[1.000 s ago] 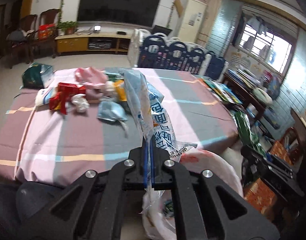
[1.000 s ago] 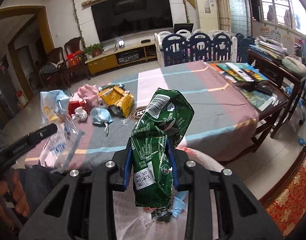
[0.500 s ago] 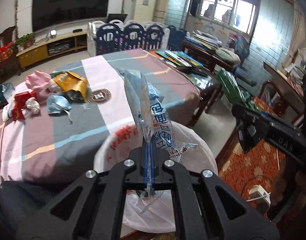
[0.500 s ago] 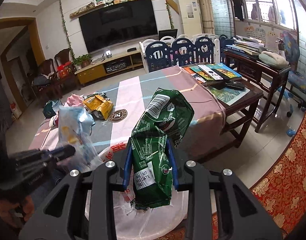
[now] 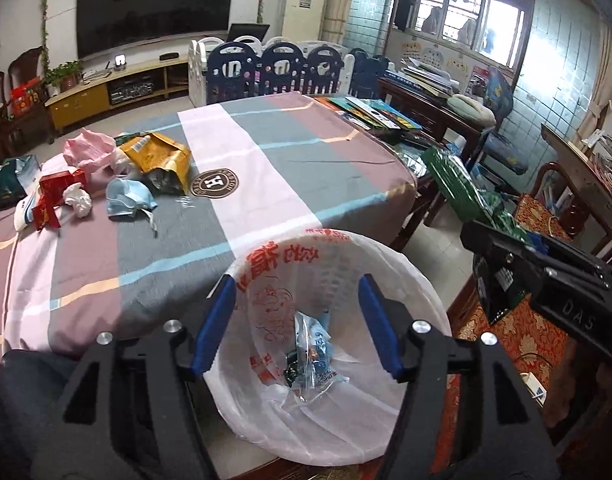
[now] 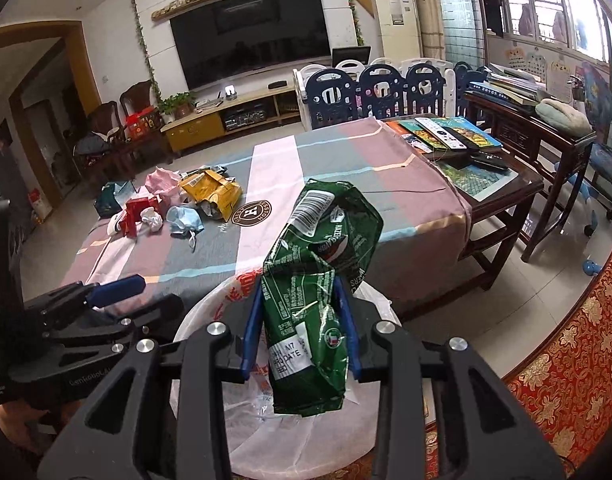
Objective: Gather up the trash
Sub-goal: 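Carry both bags over the wastebasket and open both grippers to drop them, then grasp the red snack wrapper with the left gripper while the right grasps the blue mask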
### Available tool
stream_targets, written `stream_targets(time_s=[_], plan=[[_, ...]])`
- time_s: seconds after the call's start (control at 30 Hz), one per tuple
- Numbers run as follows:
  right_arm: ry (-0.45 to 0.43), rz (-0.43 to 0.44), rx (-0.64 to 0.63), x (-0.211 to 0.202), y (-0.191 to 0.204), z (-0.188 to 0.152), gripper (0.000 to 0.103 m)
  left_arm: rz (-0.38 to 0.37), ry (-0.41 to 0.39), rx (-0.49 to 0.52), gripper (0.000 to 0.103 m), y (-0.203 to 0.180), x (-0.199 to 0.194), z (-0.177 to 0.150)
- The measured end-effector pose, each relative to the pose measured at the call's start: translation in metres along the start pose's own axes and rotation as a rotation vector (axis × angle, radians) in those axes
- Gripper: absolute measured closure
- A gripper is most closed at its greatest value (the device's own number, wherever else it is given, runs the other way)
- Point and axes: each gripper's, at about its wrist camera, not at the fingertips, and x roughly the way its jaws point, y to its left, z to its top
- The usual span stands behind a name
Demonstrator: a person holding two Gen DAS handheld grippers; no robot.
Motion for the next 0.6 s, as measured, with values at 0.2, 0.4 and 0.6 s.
stream_targets(time_s=[0.2,0.4,0.6], plan=[[-0.025,0.008,0.022,-0.004,0.002,0.003,0.038,0.017,-0.008,-0.025,0.035,0.006,-0.004,0.001],[-0.018,0.003,0.028,-0.001,0.002,0.004,0.035,0.033,-0.008,-0.05,0.032,0.012,-0.004,0.001],[-0.003,0.007,0.027,0.006,0.006,0.001,0.032,0.11,-0.011,-0.097,0.026,0.033,-0.001,0.001]])
